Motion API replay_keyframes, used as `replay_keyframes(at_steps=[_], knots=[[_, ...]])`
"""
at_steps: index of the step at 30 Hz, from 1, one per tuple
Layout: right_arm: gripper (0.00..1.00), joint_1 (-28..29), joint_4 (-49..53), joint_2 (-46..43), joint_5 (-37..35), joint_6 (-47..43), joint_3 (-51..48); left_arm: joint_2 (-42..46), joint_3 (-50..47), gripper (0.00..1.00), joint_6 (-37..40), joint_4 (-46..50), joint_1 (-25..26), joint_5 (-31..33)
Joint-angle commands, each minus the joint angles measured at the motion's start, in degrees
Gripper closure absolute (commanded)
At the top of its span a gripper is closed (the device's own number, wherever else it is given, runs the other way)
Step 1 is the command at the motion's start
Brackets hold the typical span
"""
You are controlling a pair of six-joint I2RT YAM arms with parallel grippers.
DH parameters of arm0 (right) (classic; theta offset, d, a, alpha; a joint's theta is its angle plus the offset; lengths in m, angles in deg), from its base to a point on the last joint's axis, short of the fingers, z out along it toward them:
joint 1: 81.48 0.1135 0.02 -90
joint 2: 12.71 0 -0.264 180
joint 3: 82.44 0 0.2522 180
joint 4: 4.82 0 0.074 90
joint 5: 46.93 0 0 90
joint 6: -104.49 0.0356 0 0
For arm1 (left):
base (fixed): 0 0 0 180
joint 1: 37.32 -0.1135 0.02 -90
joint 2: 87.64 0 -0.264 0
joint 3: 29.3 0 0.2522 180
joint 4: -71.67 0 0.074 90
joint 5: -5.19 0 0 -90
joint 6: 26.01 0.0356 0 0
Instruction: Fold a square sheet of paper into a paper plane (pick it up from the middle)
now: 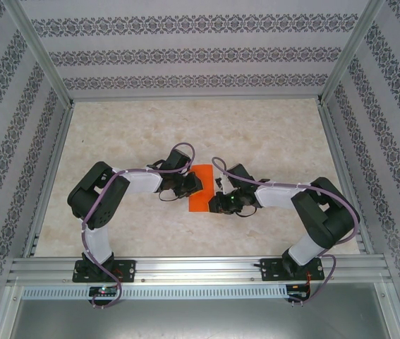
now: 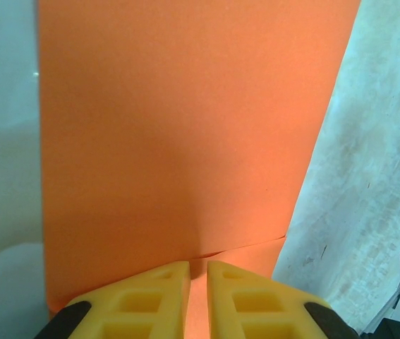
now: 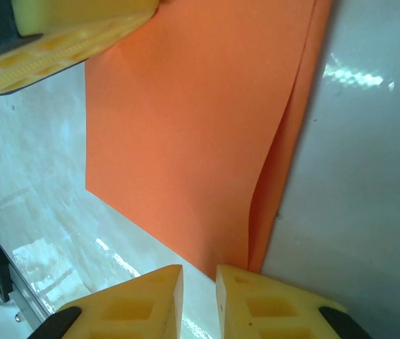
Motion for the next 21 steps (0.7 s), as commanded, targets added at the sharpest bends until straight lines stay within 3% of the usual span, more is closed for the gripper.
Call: replay_keyframes(at_steps=[1, 7, 14, 21], knots=[[0.81, -0.86, 3.57, 2.40, -2.20, 0.39, -1.59, -2.20, 0.15, 0.83, 1.38, 3.25, 0.25, 2.49], [0.82, -2.77, 1.80, 0.39, -0.15, 3.68, -3.68, -2.22, 0.40, 0.83, 1.56, 3.65, 0.20, 2.51], [0.81, -3.55, -2.29, -9.02, 2.38, 7.98, -1.15, -1.86, 0.57, 0.84, 2.00, 3.93, 0.20, 2.51], [0.80, -3.11, -3.66, -2.37, 2.93, 8.11, 3.88, -1.88, 0.81, 0.83, 2.04, 3.57, 0.21, 2.28]])
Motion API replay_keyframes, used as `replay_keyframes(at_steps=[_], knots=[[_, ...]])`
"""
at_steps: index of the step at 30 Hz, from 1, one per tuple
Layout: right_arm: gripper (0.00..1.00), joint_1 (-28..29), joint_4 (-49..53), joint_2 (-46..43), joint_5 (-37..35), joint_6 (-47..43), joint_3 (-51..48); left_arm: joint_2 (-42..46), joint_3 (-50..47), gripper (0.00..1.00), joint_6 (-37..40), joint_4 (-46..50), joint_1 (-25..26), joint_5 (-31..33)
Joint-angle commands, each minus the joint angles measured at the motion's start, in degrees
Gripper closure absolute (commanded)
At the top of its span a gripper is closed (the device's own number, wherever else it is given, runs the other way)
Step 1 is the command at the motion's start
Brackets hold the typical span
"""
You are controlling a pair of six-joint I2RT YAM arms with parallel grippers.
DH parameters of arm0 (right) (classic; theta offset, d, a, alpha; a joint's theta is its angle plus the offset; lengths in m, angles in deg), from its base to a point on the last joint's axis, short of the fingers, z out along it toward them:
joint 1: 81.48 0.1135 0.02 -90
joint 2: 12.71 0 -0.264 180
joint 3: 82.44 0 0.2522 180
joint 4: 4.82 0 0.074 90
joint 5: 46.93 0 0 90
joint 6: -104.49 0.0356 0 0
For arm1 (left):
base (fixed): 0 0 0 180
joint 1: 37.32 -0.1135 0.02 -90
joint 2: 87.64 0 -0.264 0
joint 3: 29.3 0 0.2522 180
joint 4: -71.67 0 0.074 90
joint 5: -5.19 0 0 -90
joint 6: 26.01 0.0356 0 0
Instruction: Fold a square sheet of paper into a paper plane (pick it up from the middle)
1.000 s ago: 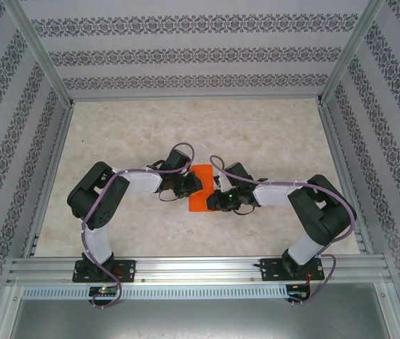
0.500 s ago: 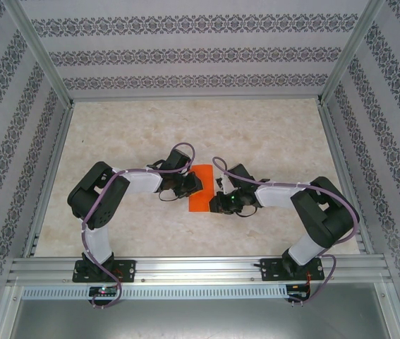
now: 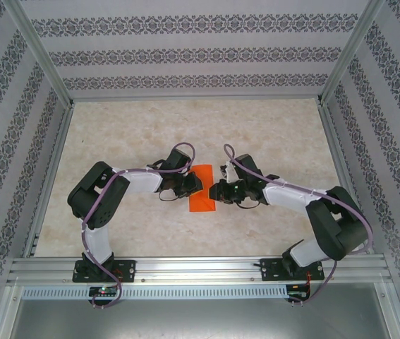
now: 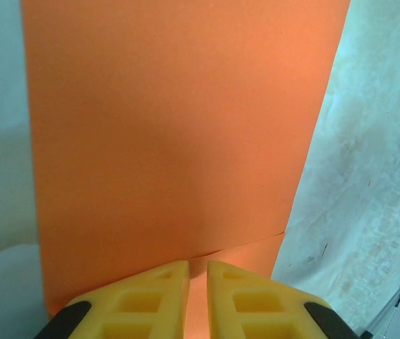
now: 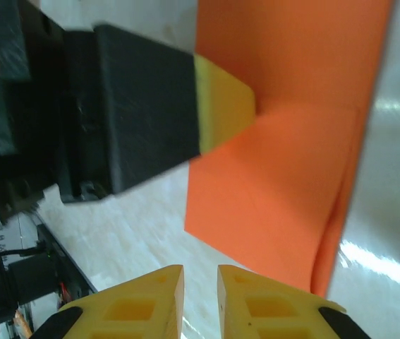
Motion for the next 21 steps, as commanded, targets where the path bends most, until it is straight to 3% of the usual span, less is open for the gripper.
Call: replay_keyframes(at_steps=[1, 6, 21], knots=[[0.80, 0.30, -2.15, 4.50, 0.48, 1.48, 1.64, -1.96, 0.55, 0.83, 1.43, 3.16, 0.21, 2.23], [0.81, 1.44, -1.24, 9.16, 0.18, 0.70, 3.44, -1.75, 0.46, 0.83, 1.42, 3.31, 0.20, 2.43], [0.80, 3.67, 3.02, 12.24, -2.26, -1.83, 7.08, -1.96, 1.07, 0.83, 1.65, 3.91, 0.20, 2.41]])
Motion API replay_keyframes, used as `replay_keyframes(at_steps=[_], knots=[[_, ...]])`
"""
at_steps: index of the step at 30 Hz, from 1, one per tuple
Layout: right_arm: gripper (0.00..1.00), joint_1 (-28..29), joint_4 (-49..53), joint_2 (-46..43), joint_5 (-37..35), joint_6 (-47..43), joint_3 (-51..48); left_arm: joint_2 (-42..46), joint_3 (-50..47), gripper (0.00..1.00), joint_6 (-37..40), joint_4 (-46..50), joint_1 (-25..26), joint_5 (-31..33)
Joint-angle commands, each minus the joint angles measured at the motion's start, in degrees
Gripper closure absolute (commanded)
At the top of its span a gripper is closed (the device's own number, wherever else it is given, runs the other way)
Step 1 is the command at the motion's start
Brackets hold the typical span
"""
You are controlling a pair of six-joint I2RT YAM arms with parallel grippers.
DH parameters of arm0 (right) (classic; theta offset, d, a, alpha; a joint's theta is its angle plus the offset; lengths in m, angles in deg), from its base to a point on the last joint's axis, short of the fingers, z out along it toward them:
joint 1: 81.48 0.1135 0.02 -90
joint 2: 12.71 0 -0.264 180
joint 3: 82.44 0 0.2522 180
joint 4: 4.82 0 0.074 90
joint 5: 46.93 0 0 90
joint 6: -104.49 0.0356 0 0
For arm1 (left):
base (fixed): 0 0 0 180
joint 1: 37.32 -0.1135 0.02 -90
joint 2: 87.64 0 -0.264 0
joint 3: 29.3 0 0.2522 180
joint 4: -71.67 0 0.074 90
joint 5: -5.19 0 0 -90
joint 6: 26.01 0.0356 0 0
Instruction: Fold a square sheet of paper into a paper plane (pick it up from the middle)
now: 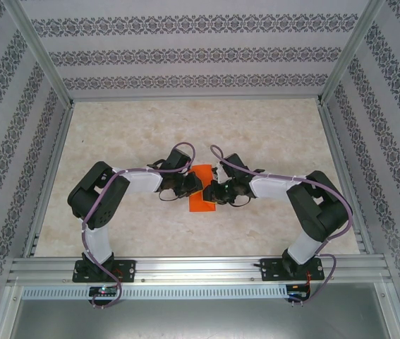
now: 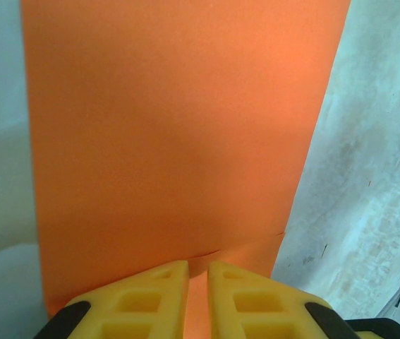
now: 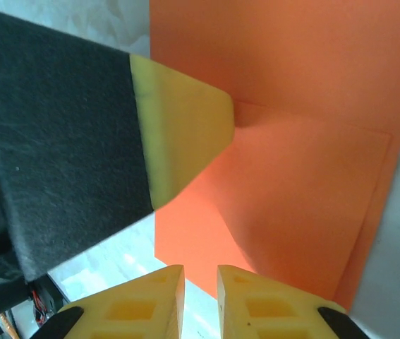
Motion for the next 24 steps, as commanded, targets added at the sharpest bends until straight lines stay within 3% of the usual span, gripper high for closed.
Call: replay_keyframes(at_steps=[1, 10, 24], knots=[[0.80, 0.62, -0.26, 2.93, -0.63, -0.77, 1.17, -1.98, 0.79, 0.83, 1.58, 3.40, 0.20, 2.42], [0.83, -0.11, 4.04, 4.91, -6.04, -1.45, -0.66, -2.56, 0.68, 0.84, 1.50, 3.35, 0.22, 2.52], [0.82, -1.78, 0.39, -0.52, -1.77, -0.86, -7.46, -2.77, 0.04, 0.87, 1.43, 4.03, 0.03, 4.20]])
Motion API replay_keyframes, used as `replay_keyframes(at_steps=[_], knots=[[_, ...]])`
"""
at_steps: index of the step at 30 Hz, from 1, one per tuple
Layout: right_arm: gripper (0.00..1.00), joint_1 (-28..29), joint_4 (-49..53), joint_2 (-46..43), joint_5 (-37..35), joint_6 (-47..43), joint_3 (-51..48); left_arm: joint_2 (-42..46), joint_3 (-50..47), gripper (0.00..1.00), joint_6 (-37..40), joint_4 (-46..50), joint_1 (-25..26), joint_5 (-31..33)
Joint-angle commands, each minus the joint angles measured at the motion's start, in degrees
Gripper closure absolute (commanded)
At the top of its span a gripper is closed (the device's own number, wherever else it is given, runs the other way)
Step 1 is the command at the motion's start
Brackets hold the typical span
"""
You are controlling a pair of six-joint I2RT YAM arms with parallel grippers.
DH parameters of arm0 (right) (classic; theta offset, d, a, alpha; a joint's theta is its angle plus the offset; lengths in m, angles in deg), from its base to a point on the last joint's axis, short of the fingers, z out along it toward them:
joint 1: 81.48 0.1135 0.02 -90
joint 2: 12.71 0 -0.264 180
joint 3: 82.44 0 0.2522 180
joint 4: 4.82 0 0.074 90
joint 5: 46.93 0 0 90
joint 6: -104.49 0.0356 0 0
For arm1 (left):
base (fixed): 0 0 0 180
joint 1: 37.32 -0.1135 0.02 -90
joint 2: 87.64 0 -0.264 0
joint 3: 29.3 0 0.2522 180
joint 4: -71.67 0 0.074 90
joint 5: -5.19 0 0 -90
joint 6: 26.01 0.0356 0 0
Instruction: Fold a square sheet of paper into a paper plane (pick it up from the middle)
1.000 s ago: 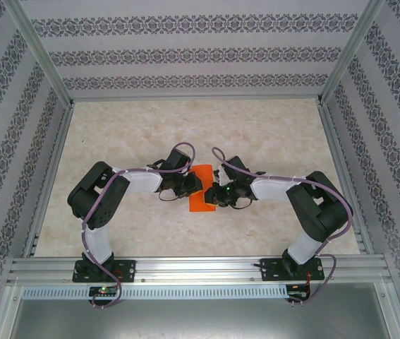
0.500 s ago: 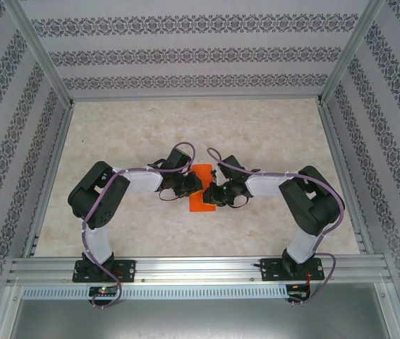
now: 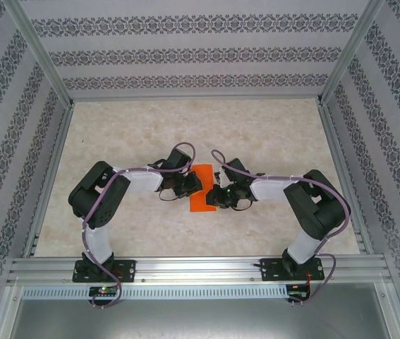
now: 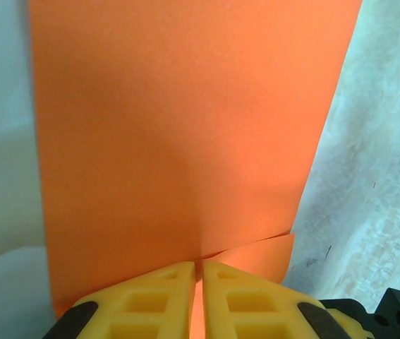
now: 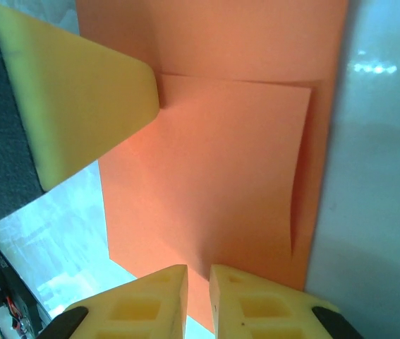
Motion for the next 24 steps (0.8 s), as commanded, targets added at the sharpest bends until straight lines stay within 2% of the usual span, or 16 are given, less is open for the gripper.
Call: replay_keyframes(at_steps=[1, 24], knots=[[0.82, -0.85, 2.86, -1.11, -0.85, -0.29, -3.66, -2.31, -0.31, 0.87, 1.42, 3.40, 0.00, 3.97], [0.82, -1.31, 2.96, -5.43, -2.00, 0.15, -8.77, -2.12, 0.17, 0.86, 2.28, 3.80, 0.08, 3.57]])
